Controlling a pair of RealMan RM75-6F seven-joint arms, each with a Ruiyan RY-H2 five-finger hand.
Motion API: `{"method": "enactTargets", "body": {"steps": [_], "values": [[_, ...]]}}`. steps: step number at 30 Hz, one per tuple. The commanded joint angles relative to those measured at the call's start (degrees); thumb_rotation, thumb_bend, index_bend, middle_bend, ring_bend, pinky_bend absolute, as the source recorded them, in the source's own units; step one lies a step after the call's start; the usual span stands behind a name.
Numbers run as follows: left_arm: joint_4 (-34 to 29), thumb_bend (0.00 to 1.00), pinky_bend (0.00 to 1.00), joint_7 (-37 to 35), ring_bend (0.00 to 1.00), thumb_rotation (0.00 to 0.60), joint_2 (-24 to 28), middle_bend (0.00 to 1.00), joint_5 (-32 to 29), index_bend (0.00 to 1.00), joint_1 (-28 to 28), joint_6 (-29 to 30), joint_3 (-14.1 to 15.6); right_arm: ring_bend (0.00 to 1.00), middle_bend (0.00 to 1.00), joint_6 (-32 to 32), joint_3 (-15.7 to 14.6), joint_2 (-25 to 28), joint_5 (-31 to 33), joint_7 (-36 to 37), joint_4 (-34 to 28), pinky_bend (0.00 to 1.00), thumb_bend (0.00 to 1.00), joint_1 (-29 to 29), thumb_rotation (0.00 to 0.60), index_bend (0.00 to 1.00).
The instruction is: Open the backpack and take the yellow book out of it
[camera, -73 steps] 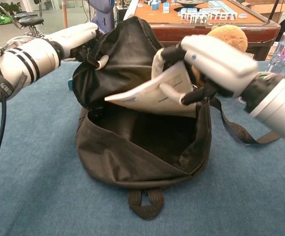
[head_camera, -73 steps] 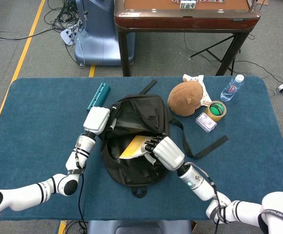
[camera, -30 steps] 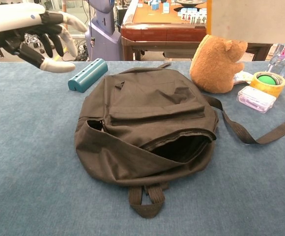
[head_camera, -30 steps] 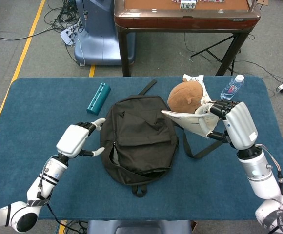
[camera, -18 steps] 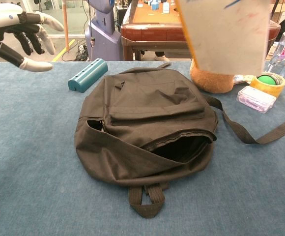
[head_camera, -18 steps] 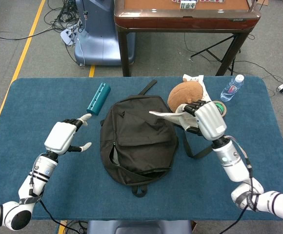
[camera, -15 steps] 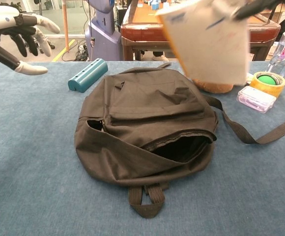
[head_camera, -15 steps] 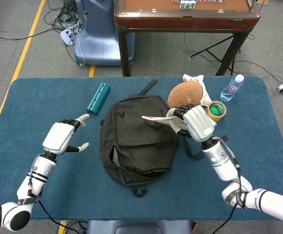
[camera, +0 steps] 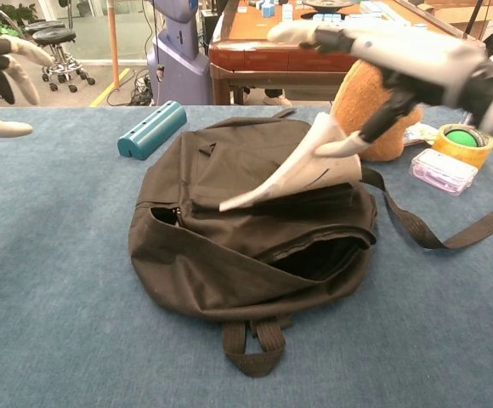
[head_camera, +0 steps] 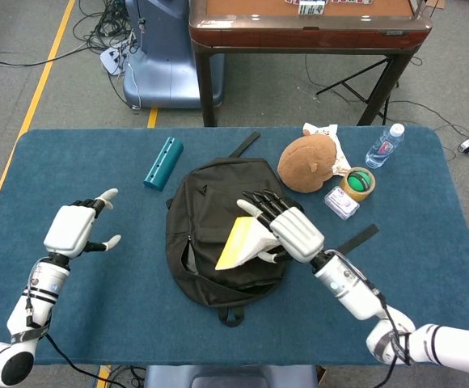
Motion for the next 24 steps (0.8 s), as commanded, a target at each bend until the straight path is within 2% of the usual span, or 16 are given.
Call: {"method": "enactTargets", "body": {"steps": [1, 5, 8, 10, 12, 15, 18, 24], "values": [[1.1, 0.25, 0.34, -1.0, 0.34, 0.502, 0.3, 0.34, 0.1, 0.16, 0.8, 0.2, 0.3, 0.0, 0.04, 4.2, -2.1, 7.0, -2.0, 1.9, -6.2, 0.03, 0.13, -4.0, 0.6, 0.0], [1.8, 0.25, 0.34, -1.7, 0.34, 0.525, 0.7, 0.34, 0.5, 0.16, 2.1, 0.3, 1.0, 0.02, 0.09, 9.2, -2.8, 10.8, -4.1, 3.1, -6.8, 0.05, 0.13, -7.3, 0.6, 0.0], [2.5, 0.25, 0.34, -2.7, 0.34, 0.539, 1.0, 0.34, 0.9, 0.17, 3.3, 0.9, 1.4, 0.12, 0.16, 13.3, -3.5, 13.1, -5.0, 3.0, -6.0, 0.14, 0.14, -10.4, 0.6, 0.0], [2.9, 0.25, 0.34, -3.2, 0.34, 0.556, 1.2, 0.34, 1.0, 0.17, 4.0, 1.1, 1.7, 0.18, 0.22, 15.1, -3.9, 14.3, -4.9, 3.5, -5.6, 0.2, 0.15, -12.2, 0.6, 0.06], [3.1, 0.25, 0.34, -3.8, 0.34, 0.576, 1.6, 0.34, 1.2, 0.18, 4.8, 1.5, 1.9, 0.24, 0.29, 16.7, -4.7, 15.6, -4.8, 3.0, -4.7, 0.28, 0.18, -14.3, 0.6, 0.17], [3.2, 0.25, 0.34, -4.3, 0.34, 0.599, 1.8, 0.34, 1.8, 0.18, 6.3, 3.1, 2.2, 0.31, 0.36, 18.6, -6.0, 16.8, -4.2, 0.1, -2.7, 0.36, 0.24, -17.4, 0.6, 0.28], [3.7, 0.25, 0.34, -4.6, 0.34, 0.6, 1.6, 0.34, 2.6, 0.19, 8.0, 5.4, 2.4, 0.34, 0.39, 20.5, -7.1, 17.4, -2.9, -2.8, -1.0, 0.41, 0.27, -20.8, 0.6, 0.33], [4.4, 0.25, 0.34, -5.0, 0.34, 0.6, 1.1, 0.34, 4.8, 0.21, 12.2, 10.4, 3.7, 0.37, 0.4, 24.1, -9.1, 17.6, -0.2, -2.7, 0.8, 0.41, 0.33, -27.3, 0.6, 0.35]]}}
